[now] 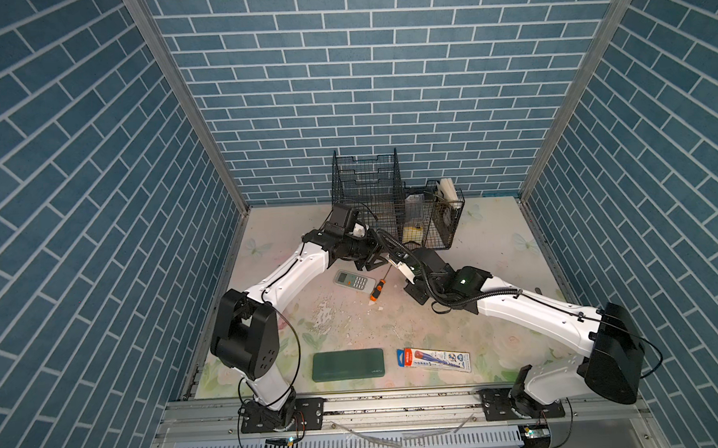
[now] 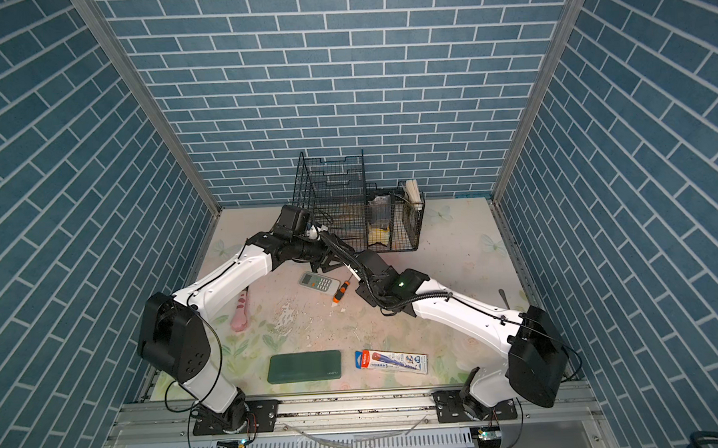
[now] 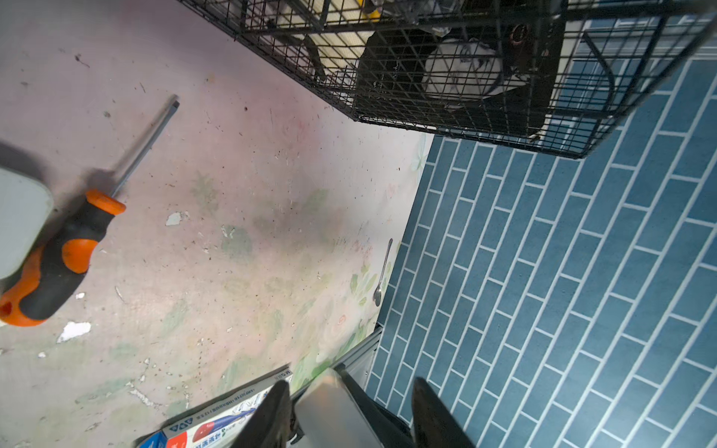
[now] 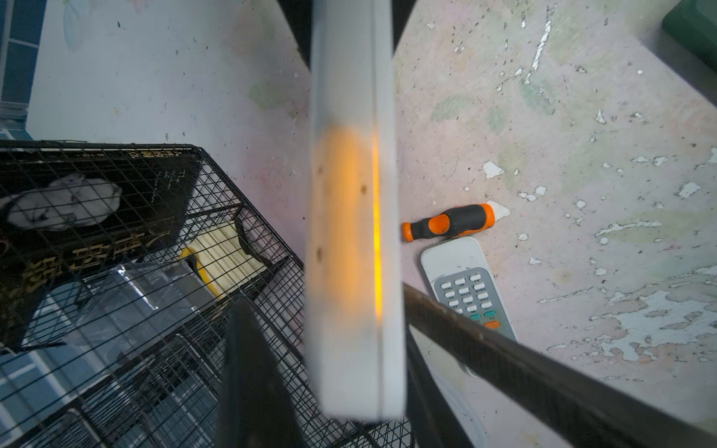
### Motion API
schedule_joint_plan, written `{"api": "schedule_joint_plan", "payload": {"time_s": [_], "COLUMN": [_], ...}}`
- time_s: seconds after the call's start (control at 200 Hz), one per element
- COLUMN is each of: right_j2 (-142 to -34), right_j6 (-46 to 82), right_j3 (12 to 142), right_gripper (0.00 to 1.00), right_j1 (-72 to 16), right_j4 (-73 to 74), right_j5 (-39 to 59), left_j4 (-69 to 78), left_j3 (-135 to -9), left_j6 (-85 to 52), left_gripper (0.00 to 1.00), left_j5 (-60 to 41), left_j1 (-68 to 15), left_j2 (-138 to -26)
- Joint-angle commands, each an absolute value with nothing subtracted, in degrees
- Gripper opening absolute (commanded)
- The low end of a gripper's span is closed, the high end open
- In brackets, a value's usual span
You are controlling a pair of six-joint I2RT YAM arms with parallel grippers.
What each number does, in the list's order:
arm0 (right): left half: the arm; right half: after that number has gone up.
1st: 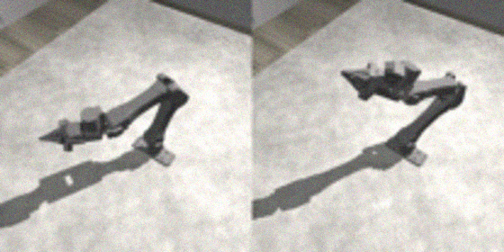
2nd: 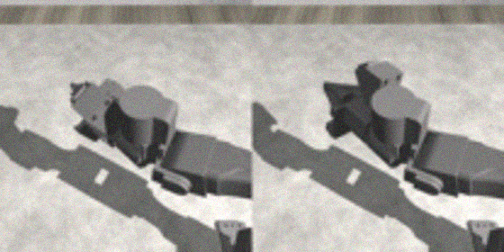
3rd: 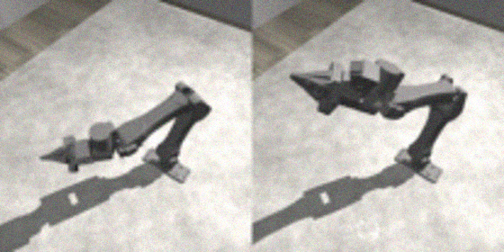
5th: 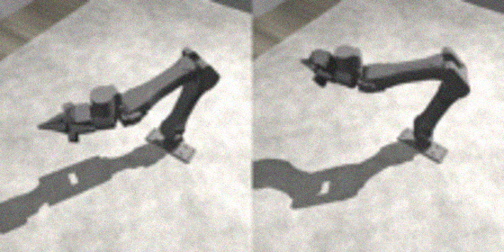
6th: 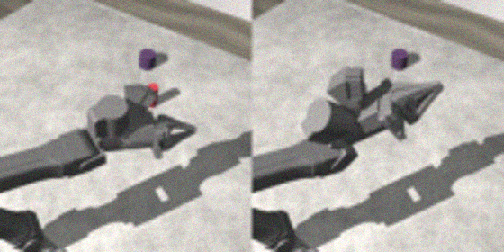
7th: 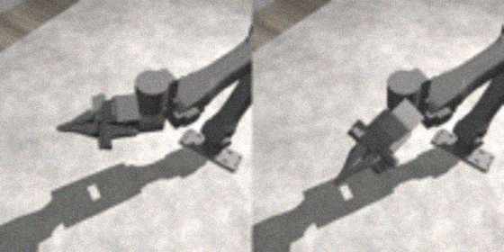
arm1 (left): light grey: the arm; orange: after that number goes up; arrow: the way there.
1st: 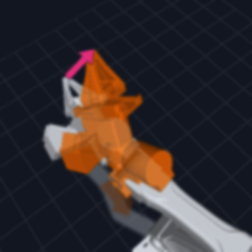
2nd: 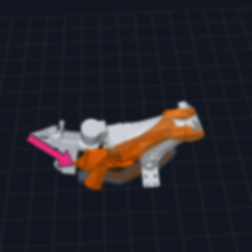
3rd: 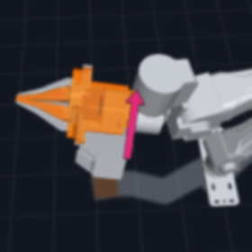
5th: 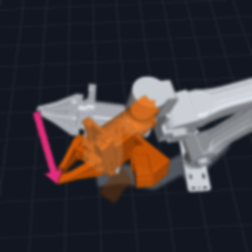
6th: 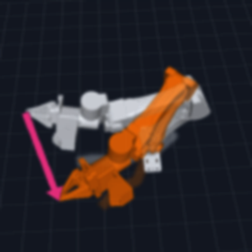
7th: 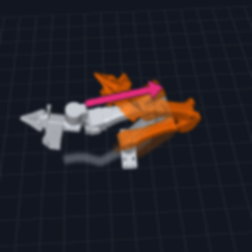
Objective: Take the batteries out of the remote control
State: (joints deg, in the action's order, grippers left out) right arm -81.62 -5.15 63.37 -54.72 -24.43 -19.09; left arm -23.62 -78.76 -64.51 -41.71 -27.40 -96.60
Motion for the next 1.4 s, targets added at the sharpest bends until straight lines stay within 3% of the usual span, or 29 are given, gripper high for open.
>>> {"api": "schedule_joint_plan", "payload": {"time_s": [0.0,0.34,0.95,1.395], "right_j2": [-80.77,-82.13,-84.24,-85.78], "right_j6": [-8.0,-9.23,-10.04,-10.39], "right_j3": [62.85,63.39,64.28,64.49], "right_gripper": [0.0,0.0,0.0,0.0], "right_j1": [-55.45,-56.07,-56.34,-57.38], "right_j4": [-20.58,-19.26,-18.19,-15.88], "right_j5": [-22.88,-24.53,-24.82,-30.92], "left_j4": [-24.04,-29.51,-26.85,-26.99], "left_j3": [-79.54,-83.62,-81.87,-83.38], "left_j6": [-65.92,-64.18,-65.04,-65.87], "left_gripper": [0.5,0.44,0.3,0.2], "left_j5": [-43.88,-44.43,-44.92,-44.81], "left_j1": [-27.6,-27.61,-27.52,-27.16], "left_j2": [-97.81,-99.41,-101.15,-102.57]}}
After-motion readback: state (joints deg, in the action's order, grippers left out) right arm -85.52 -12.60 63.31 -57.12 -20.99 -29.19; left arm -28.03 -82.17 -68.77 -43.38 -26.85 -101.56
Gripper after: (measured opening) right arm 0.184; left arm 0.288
